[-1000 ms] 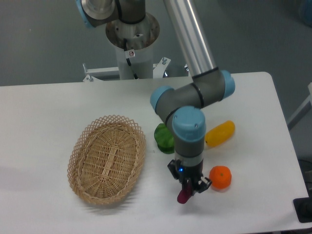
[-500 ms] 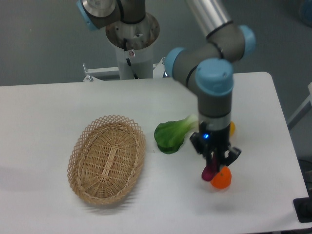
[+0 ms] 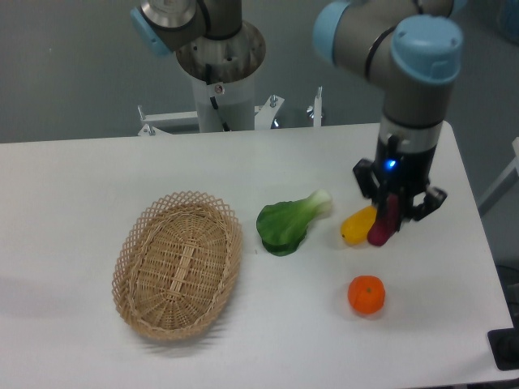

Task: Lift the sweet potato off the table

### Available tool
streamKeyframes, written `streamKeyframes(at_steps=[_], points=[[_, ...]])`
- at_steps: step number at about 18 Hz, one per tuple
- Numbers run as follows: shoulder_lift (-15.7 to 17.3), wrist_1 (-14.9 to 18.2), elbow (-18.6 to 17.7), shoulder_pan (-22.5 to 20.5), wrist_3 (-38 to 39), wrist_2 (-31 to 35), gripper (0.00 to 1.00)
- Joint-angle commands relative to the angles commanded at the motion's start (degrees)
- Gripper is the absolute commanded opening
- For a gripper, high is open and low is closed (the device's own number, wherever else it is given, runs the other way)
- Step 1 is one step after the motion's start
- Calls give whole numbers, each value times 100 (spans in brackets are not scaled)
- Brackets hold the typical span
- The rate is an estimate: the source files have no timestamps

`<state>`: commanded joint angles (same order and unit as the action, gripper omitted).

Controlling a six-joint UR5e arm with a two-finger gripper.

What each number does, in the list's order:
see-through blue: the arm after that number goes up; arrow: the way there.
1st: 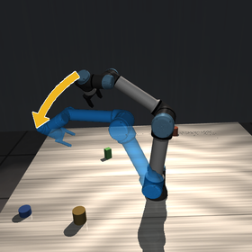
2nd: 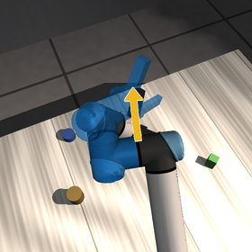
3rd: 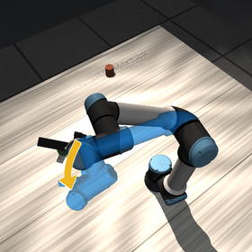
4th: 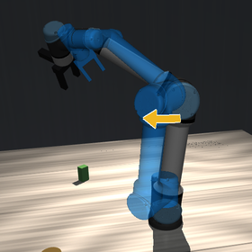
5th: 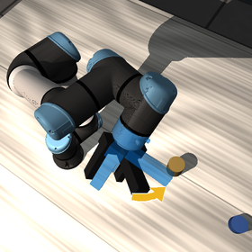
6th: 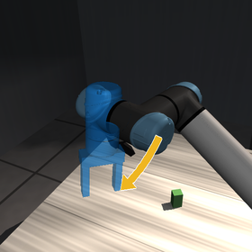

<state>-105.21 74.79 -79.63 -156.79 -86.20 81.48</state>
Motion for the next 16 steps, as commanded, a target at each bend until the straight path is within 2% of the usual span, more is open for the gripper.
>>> streamKeyframes(at_steps=[16], points=[[35,18,0,-36,-89,17,14]])
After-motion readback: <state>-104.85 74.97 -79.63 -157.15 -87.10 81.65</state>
